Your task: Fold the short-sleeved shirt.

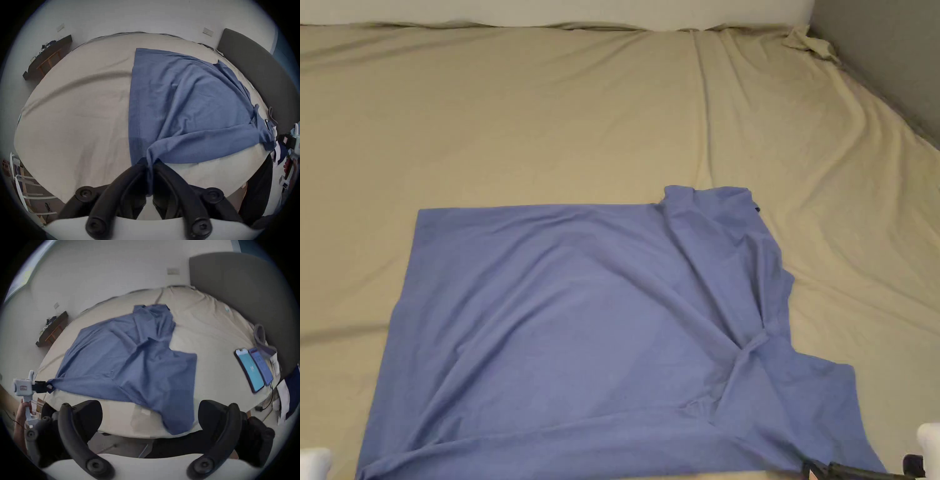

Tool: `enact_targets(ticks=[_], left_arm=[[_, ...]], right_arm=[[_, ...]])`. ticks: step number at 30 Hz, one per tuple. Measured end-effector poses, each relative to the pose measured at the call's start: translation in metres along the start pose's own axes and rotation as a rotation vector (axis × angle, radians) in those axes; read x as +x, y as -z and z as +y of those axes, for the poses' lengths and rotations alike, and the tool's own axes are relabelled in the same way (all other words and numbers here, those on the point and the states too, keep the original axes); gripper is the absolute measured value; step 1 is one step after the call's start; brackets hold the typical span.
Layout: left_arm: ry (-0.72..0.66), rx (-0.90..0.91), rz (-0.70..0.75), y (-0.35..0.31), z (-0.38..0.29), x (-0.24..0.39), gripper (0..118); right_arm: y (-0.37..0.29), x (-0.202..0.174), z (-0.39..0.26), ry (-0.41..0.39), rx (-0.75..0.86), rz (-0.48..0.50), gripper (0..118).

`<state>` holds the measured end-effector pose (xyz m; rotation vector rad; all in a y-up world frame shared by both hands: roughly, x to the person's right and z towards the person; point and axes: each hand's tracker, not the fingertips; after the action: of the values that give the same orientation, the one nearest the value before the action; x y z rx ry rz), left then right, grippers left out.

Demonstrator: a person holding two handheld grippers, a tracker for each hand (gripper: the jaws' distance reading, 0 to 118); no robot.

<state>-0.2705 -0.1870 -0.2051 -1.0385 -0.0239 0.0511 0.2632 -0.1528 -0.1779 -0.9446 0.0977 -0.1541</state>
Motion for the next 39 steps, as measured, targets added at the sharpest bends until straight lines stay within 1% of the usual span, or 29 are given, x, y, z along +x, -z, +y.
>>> enact_targets(ticks=[4, 5, 6, 7, 8, 9, 10, 13, 14, 18, 21, 24, 26, 28, 30, 31, 33, 35, 37, 39], left_arm=[[0.001, -0.002, 0.003, 0.001, 0.002, 0.001, 3], [0.000, -0.002, 0.004, 0.001, 0.001, 0.001, 3], [-0.003, -0.006, 0.003, 0.003, 0.001, 0.001, 3], [-0.006, -0.012, 0.004, 0.007, 0.001, 0.000, 3], [-0.009, -0.014, 0.006, 0.008, 0.000, -0.001, 3], [-0.012, -0.017, 0.003, 0.009, 0.000, -0.001, 3], [-0.020, -0.019, 0.005, 0.009, 0.000, -0.001, 3], [-0.051, -0.008, 0.004, 0.012, -0.002, -0.006, 3], [-0.057, -0.005, 0.005, 0.009, 0.000, -0.006, 3], [-0.057, 0.046, 0.016, -0.010, 0.011, -0.001, 3], [-0.052, 0.107, -0.001, -0.023, 0.033, -0.001, 3], [-0.031, 0.150, 0.002, -0.033, 0.080, 0.010, 3], [-0.012, 0.162, 0.005, -0.024, 0.108, 0.008, 3], [0.002, 0.140, 0.005, -0.003, 0.139, 0.005, 3], [0.024, 0.120, 0.014, 0.024, 0.166, 0.003, 3], [0.051, 0.106, 0.041, 0.044, 0.180, -0.003, 3], [0.069, 0.061, 0.065, 0.074, 0.203, -0.003, 3], [0.086, 0.038, 0.067, 0.098, 0.214, 0.002, 3], [0.115, -0.008, 0.092, 0.120, 0.222, 0.004, 3], [0.127, -0.027, 0.099, 0.135, 0.225, 0.006, 3]], right_arm=[[0.031, 0.030, -0.002, 0.102, -0.063, -0.024, 118], [0.041, 0.035, -0.001, 0.126, -0.094, -0.003, 117], [0.045, 0.039, 0.000, 0.138, -0.115, 0.017, 106], [0.050, 0.040, 0.001, 0.132, -0.142, 0.022, 46], [0.057, 0.038, 0.000, 0.130, -0.138, -0.004, 5], [0.056, 0.036, -0.003, 0.142, -0.114, -0.012, 5], [0.051, 0.030, -0.001, 0.116, -0.128, 0.027, 5], [0.039, 0.020, 0.002, 0.067, -0.086, 0.003, 5], [0.038, 0.026, 0.000, 0.067, -0.067, 0.003, 4], [0.014, 0.015, 0.012, 0.067, 0.041, -0.006, 4], [0.002, 0.005, 0.035, 0.044, 0.110, -0.006, 4], [0.008, 0.002, 0.069, 0.039, 0.145, 0.024, 4], [0.025, 0.005, 0.097, 0.034, 0.154, 0.028, 4], [0.047, 0.006, 0.125, -0.001, 0.147, 0.020, 4], [0.076, 0.009, 0.153, -0.021, 0.124, 0.013, 4], [0.093, 0.011, 0.166, -0.030, 0.111, 0.016, 4], [0.127, 0.013, 0.187, -0.053, 0.055, 0.009, 4], [0.154, 0.011, 0.202, -0.099, 0.017, -0.013, 4], [0.181, 0.011, 0.211, -0.127, -0.035, -0.029, 4], [0.204, 0.020, 0.210, -0.123, -0.053, -0.029, 4]])
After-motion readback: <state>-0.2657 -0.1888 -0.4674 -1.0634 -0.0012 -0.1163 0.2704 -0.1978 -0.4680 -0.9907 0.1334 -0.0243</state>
